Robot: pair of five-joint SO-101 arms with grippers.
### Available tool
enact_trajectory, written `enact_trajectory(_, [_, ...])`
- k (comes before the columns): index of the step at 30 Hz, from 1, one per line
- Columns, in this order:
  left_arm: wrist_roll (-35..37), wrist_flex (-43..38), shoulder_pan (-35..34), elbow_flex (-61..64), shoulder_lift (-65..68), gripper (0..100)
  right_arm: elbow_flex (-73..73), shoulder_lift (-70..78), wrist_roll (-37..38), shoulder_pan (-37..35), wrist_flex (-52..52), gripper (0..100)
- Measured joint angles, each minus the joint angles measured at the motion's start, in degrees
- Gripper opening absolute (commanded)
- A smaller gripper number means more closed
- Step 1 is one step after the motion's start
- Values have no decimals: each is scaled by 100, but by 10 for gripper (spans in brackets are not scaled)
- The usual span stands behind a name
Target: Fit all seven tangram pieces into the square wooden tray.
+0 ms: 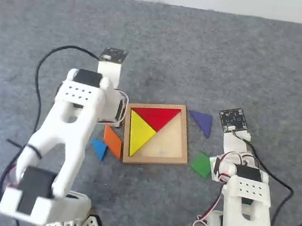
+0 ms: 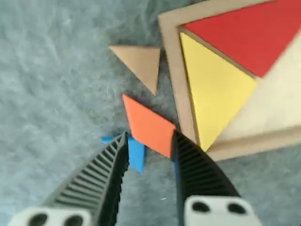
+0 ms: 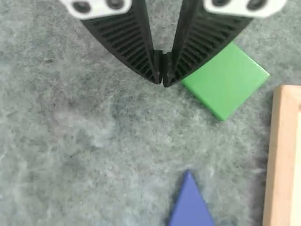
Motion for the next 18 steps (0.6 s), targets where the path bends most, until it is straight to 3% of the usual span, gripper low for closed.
enact_trajectory(6, [1090, 79, 237, -62, 905, 163, 0, 0, 0, 0, 0, 8])
enact_trajectory(18, [1169, -26, 290, -519, 2075, 112, 0, 0, 0, 0, 0, 8])
